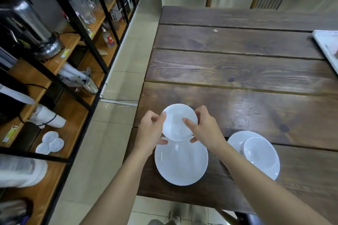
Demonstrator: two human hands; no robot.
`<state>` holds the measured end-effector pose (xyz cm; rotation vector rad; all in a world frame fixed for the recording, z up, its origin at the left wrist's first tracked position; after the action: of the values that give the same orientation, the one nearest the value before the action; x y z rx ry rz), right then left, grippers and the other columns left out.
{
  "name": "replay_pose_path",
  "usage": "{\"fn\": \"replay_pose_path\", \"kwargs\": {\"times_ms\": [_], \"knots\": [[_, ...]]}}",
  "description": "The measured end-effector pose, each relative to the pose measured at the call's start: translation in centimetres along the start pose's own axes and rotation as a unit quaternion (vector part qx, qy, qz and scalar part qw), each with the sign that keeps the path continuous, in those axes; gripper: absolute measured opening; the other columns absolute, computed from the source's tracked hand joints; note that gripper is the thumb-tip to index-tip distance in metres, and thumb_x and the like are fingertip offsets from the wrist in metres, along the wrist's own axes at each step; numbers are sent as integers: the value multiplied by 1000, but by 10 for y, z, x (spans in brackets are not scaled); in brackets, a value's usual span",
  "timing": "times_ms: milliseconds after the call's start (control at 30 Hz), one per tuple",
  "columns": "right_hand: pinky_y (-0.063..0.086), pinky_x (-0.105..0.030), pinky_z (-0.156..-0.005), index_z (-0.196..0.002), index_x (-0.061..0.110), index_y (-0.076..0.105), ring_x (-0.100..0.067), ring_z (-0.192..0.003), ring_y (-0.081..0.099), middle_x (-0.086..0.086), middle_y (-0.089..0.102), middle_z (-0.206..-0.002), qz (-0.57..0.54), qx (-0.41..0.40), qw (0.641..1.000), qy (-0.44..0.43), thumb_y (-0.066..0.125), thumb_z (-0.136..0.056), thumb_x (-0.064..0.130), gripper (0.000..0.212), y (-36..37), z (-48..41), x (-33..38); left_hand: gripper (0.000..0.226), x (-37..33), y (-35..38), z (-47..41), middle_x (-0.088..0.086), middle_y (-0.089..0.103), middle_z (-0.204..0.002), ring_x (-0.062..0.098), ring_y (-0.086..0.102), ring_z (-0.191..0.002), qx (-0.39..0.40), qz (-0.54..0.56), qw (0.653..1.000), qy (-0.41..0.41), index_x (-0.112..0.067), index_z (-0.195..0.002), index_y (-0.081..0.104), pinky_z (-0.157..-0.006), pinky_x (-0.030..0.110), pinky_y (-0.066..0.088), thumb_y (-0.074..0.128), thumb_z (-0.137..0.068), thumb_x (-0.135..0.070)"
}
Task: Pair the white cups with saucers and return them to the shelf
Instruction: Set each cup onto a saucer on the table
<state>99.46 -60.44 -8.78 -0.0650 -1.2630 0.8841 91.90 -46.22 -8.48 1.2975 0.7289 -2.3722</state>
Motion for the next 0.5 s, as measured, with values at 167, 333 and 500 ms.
{"fn": "replay_pose_path", "kwargs": {"times_ms": [167, 333, 500], "knots": [[60, -29, -58, -108, 22, 37, -16, -68, 62, 4, 54, -104, 51, 45, 998, 19, 56, -90, 34, 29, 4, 16, -17, 34, 15, 0, 19, 13, 63, -92, 33, 70, -75, 16, -57, 997, -51, -11, -75, 45, -59, 42, 61, 56, -88, -41], [56, -25, -53, -102, 21, 40, -21, -64, 67, 3, 55, -100, 68, 74, 994, 34, 54, -92, 33, 21, 5, 26, -27, 34, 29, 3, 33, 13, 63, -91, 32, 70, -71, 18, -95, 992, -81, -14, -73, 45, -65, 45, 62, 55, -88, -43], [49, -15, -46, -102, 23, 38, -14, -65, 61, 4, 53, -102, 73, 90, 993, 28, 54, -92, 31, 21, 5, 34, -37, 32, 38, 7, 41, 13, 63, -98, 32, 69, -75, 31, -97, 989, -103, -16, -74, 46, -64, 43, 62, 55, -89, -43]]}}
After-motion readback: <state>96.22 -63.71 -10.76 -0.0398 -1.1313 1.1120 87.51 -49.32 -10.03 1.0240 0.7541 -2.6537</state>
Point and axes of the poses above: each hand's wrist, its own z-axis away from the middle knuckle, its own y-axis out of the palm, x = y × z, the point moved 2 cm from there along -z, towards the middle knuckle
